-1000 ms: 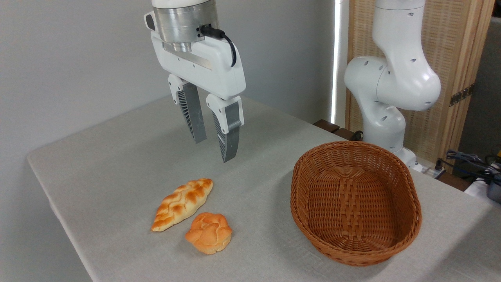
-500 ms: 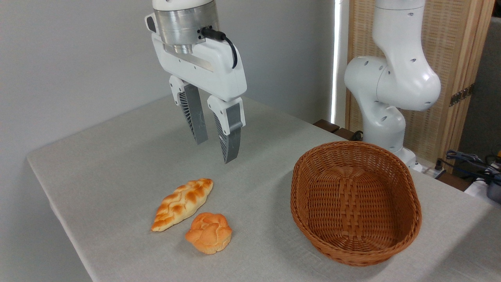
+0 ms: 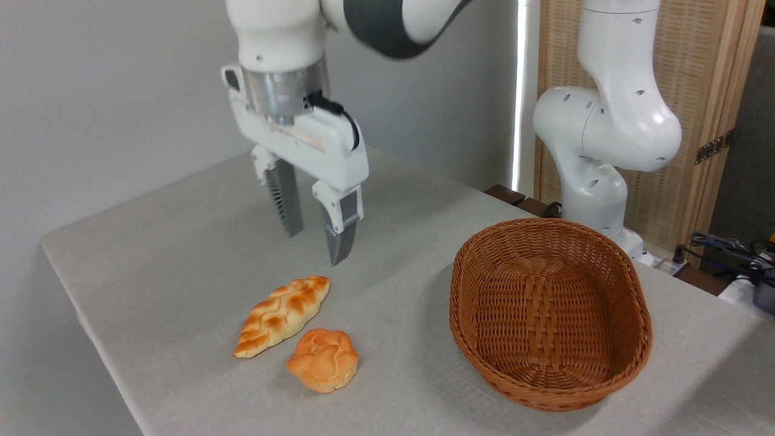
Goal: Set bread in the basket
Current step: 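Lower the open gripper onto the braided loaf and close on it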
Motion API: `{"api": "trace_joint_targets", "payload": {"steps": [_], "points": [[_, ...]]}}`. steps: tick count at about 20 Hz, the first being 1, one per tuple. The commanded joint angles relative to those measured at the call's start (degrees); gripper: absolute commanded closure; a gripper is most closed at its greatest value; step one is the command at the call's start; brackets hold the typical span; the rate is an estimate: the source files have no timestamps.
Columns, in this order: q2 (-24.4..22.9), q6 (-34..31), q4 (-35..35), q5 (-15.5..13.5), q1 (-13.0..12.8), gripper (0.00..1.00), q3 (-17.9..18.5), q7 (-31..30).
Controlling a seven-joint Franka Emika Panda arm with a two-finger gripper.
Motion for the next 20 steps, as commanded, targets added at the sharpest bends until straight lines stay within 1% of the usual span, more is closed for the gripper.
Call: {"api": "trace_joint_targets", "payload": {"steps": [1,3,5,6,8,12,14,18,20], "points": [[-0.11,6.68,-5.53,-1.36,-0.16,0.0,-3.28,-6.91],[0.94,11.6,-7.9,-1.45,-0.42,0.0,-4.51,-9.27],[2.43,15.91,-9.57,-1.45,-1.65,0.0,-4.6,-11.48],[3.14,17.58,-10.1,-1.45,-2.18,0.0,-4.86,-11.83],[3.76,20.31,-11.34,-1.36,-2.27,0.0,-5.04,-12.01],[5.08,22.52,-11.6,-1.19,-2.44,0.0,-5.04,-11.93],[5.69,24.36,-11.69,-1.19,-2.97,0.0,-5.04,-12.01],[6.13,26.56,-13.18,-1.19,-3.15,0.0,-5.13,-12.01],[6.48,27.61,-13.8,-1.01,-3.67,0.0,-5.3,-11.92]]}}
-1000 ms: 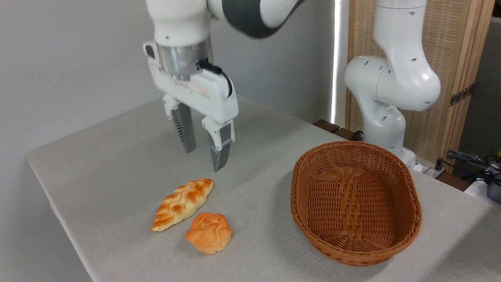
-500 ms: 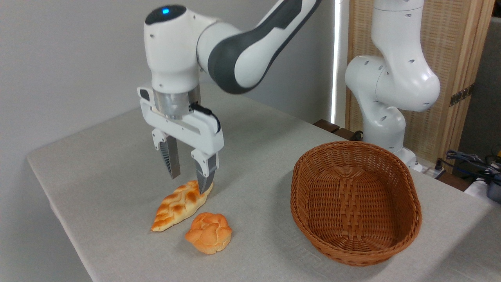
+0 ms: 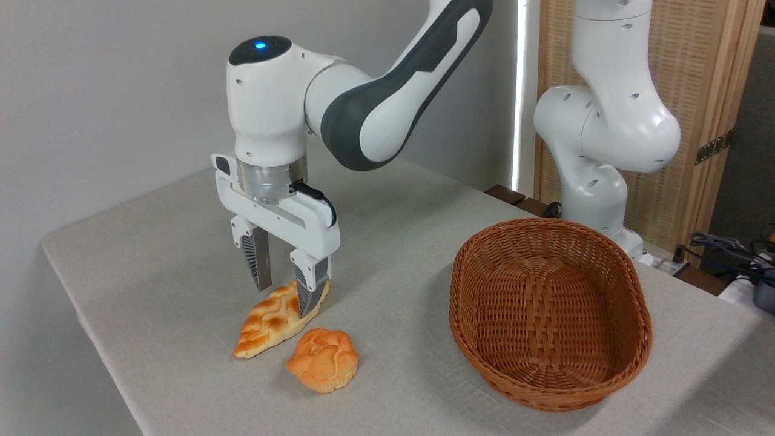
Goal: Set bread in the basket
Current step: 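Lower the open gripper onto the braided loaf and close on it, then lift the braided loaf and carry it over the wicker basket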
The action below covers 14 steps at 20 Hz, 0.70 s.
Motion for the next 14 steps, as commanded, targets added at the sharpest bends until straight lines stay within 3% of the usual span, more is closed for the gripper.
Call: {"api": "trace_joint_targets", "payload": {"steps": [1,7,9,14], "points": [[0.32,3.03,-1.65,-0.57,-0.99,0.0,-0.03,-0.46],[1.11,3.21,-1.65,-0.22,-1.08,0.01,-0.03,0.24],[1.11,2.95,-1.83,1.26,-1.08,0.26,-0.03,0.59],[1.55,2.07,-2.18,1.45,-0.99,0.69,-0.03,1.12]]}}
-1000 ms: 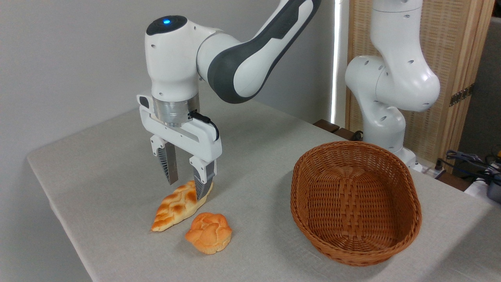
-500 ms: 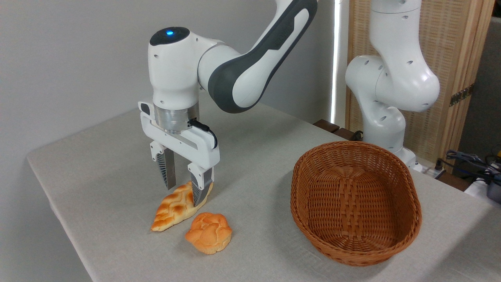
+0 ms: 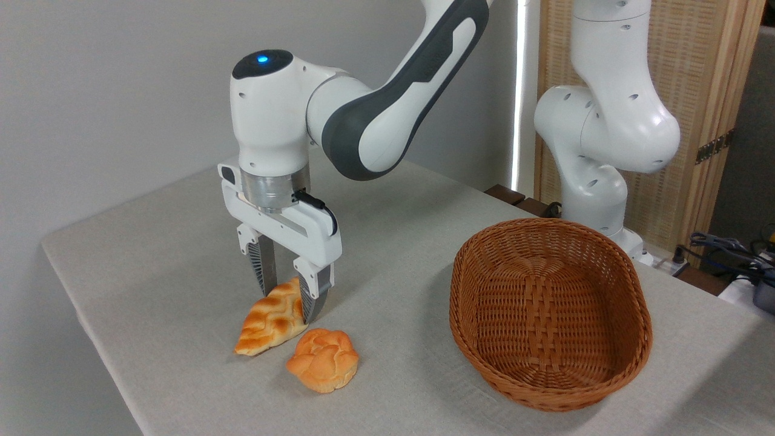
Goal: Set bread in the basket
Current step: 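Lift the braided loaf and carry it over the wicker basket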
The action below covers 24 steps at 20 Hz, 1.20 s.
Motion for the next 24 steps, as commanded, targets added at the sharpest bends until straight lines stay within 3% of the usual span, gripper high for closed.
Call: {"api": "trace_joint_targets", "payload": {"steps": [1,12,15,18,21,24], "points": [[0.69,0.63,-0.69,0.4,-0.46,0.78,0.06,0.39],[0.52,-0.33,0.18,0.32,-0.46,0.83,0.06,0.04],[-0.98,-16.27,8.93,0.4,-0.02,0.83,0.67,1.43],[-1.06,-30.02,15.99,1.45,0.15,0.83,1.2,8.01],[-3.6,-36.7,16.27,8.03,0.15,0.83,2.61,12.76],[-6.59,-43.3,15.83,12.17,0.15,0.82,3.3,23.99]]}}
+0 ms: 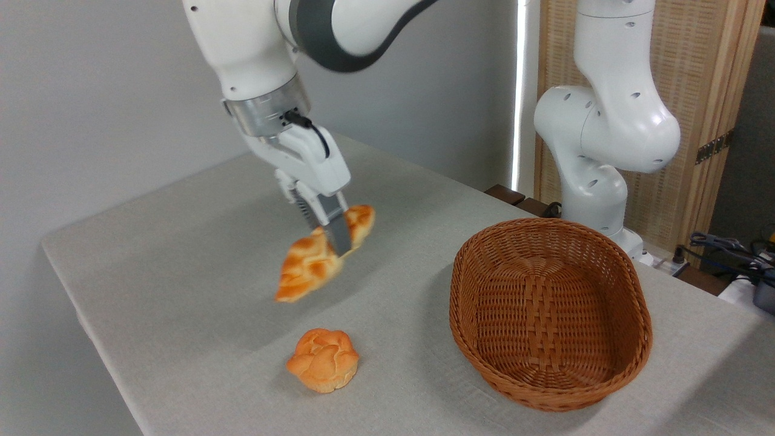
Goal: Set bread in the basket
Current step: 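Lift the braided loaf and carry it over the wicker basket, then lower the braided loaf into the basket and open the gripper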
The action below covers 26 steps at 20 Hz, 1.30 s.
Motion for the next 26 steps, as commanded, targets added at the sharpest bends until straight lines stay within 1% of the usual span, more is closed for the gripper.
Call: {"api": "trace_joint_targets", "payload": {"steps": [1,3,4,5,7,9,10,11,12,14,15,17,20,21,22,23,24,25,26], "points": [[-4.29,-7.35,-0.65,5.54,-0.23,0.8,1.92,13.59],[-7.8,-9.04,-3.1,6.79,-0.23,0.79,3.77,22.03],[-10.09,-9.04,-5.03,7.23,-0.23,0.79,5.43,24.94],[-12.37,-9.04,-6.88,7.4,-0.23,0.79,7.19,27.58],[-16.68,-9.04,-10.75,7.49,-0.23,0.78,9.92,35.65],[-20.46,-9.04,-14.17,7.49,-0.23,0.71,12.29,44.18],[-21.7,-9.04,-15.15,7.49,-0.41,0.71,13.0,48.13],[-22.76,-9.04,-16.46,8.19,-0.41,0.71,13.09,51.13],[-23.98,-8.87,-18.48,9.94,-0.58,0.7,13.18,53.42],[-26.19,-8.43,-22.08,13.37,-0.76,0.66,13.18,57.21],[-26.54,-8.43,-22.97,14.25,-0.76,0.63,13.18,59.4],[-27.25,-8.25,-24.38,14.53,-0.76,0.62,13.36,62.49],[-27.25,-8.25,-25.53,14.88,-0.76,0.62,14.58,64.86],[-27.16,-8.16,-25.88,15.23,-0.76,0.6,14.94,65.92],[-27.16,-8.08,-26.49,15.23,-0.76,0.54,15.03,66.45],[-27.16,-7.99,-27.02,15.32,-0.76,0.53,15.03,66.45],[-27.07,-7.99,-27.28,15.4,-0.76,0.48,15.03,66.45],[-27.07,-7.99,-27.81,15.4,-0.76,0.36,15.03,66.45],[-27.07,-7.99,-28.42,15.4,-0.76,0.34,15.03,66.45]]}}
